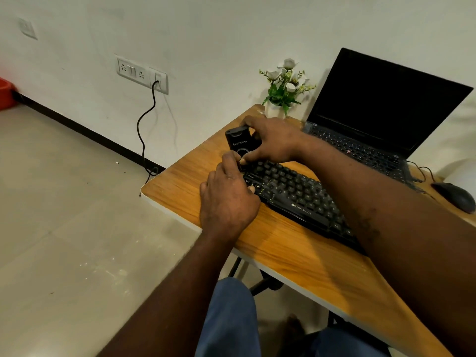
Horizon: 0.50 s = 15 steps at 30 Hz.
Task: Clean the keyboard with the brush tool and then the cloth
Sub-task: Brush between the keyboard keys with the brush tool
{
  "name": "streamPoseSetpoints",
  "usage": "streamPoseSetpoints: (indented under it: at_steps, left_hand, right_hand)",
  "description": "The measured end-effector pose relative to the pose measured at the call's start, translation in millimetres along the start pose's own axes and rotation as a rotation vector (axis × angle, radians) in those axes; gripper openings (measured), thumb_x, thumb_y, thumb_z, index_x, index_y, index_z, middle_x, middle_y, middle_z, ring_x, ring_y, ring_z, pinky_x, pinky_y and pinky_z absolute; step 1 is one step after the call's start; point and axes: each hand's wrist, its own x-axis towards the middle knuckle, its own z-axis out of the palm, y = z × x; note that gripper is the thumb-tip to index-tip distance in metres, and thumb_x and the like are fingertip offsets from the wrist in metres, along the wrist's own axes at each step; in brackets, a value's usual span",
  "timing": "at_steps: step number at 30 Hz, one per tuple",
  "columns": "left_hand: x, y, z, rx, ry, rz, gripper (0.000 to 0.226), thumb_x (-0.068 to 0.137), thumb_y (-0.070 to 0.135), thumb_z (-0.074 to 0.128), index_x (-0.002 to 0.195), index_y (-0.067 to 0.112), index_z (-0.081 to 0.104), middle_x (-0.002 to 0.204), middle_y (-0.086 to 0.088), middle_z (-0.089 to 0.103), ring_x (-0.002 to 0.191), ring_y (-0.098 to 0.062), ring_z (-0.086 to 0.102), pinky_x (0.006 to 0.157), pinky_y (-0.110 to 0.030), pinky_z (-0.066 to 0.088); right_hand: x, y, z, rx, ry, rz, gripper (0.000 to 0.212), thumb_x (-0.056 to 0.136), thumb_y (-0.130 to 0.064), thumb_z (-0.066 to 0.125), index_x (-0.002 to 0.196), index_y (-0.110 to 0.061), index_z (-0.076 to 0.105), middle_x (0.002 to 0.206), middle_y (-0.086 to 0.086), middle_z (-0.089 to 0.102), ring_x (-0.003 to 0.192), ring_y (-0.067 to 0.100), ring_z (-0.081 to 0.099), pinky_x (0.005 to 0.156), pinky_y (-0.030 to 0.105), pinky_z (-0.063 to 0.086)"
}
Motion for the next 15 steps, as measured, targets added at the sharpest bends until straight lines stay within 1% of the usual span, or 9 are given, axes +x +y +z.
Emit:
streamPoseSetpoints:
  at_steps: [2,5,7,9,11,12,14,15]
  left_hand:
    - [0.4,-0.4,0.0,0.005,-0.004,-0.001,0.070,0.085,0.024,0.071,0.141,0.029,0.029,0.125,0.003,0.060,0.121,-0.020,0.054,0.105,-0.049,0.039]
    - [0.0,-0.9,0.0,0.019,-0.008,0.007,0.066,0.087,0.024,0.070,0.138,0.029,0.029,0.125,0.002,0.060,0.122,-0.021,0.053,0.105,-0.049,0.039]
    - [-1.2,-0.1,0.5,0.041,0.006,0.029,0.062,0.087,0.023,0.068,0.135,0.030,0.030,0.125,0.002,0.059,0.120,-0.021,0.052,0.102,-0.046,0.037]
    - [-3.2,1.1,2.1,0.090,0.016,0.076,0.058,0.088,0.025,0.064,0.136,0.030,0.031,0.127,0.001,0.056,0.118,-0.023,0.049,0.098,-0.044,0.036]
    - [-4.5,2.6,4.6,0.147,-0.005,0.117,0.058,0.091,0.034,0.062,0.141,0.030,0.031,0.132,0.000,0.053,0.121,-0.024,0.046,0.099,-0.045,0.037]
    - [-4.2,2.8,6.2,0.185,-0.023,0.130,0.060,0.092,0.043,0.062,0.143,0.030,0.030,0.136,-0.001,0.051,0.123,-0.024,0.045,0.100,-0.046,0.037]
    - [-3.8,2.3,7.6,0.229,-0.048,0.137,0.071,0.089,0.060,0.063,0.145,0.031,0.029,0.138,-0.002,0.049,0.126,-0.025,0.045,0.102,-0.048,0.038]
    - [-3.2,1.5,6.8,0.211,-0.058,0.128,0.075,0.087,0.064,0.065,0.144,0.032,0.028,0.138,-0.001,0.050,0.126,-0.024,0.046,0.103,-0.047,0.037]
  right_hand:
    - [-1.1,6.4,-0.3,0.015,0.061,0.045,0.071,0.076,-0.038,0.090,0.133,-0.021,0.052,0.112,0.001,0.067,0.096,0.019,0.063,0.074,0.027,0.045]
    - [-7.5,28.7,3.1,0.020,0.247,0.203,0.071,0.077,-0.031,0.090,0.135,-0.018,0.051,0.124,0.012,0.066,0.110,0.029,0.065,0.079,0.032,0.049]
    - [-14.7,42.4,8.1,0.064,0.278,0.273,0.070,0.076,-0.029,0.091,0.133,-0.017,0.053,0.125,0.012,0.065,0.112,0.030,0.064,0.080,0.032,0.048]
    - [-22.9,52.4,12.1,0.173,0.282,0.314,0.070,0.074,-0.029,0.093,0.132,-0.017,0.055,0.126,0.009,0.065,0.111,0.027,0.064,0.085,0.034,0.052]
    - [-33.4,59.6,12.2,0.249,0.290,0.352,0.070,0.073,-0.028,0.093,0.132,-0.020,0.055,0.126,0.007,0.066,0.108,0.024,0.065,0.092,0.040,0.056]
    - [-39.0,63.6,11.3,0.236,0.287,0.369,0.069,0.073,-0.028,0.092,0.131,-0.020,0.055,0.127,0.008,0.067,0.108,0.024,0.065,0.094,0.040,0.056]
    - [-51.6,73.0,8.4,0.208,0.265,0.408,0.068,0.075,-0.028,0.092,0.132,-0.019,0.054,0.129,0.009,0.066,0.114,0.027,0.064,0.097,0.042,0.056]
    - [-57.9,77.0,6.5,0.199,0.253,0.428,0.069,0.075,-0.026,0.091,0.133,-0.018,0.054,0.130,0.010,0.066,0.117,0.028,0.063,0.099,0.043,0.055]
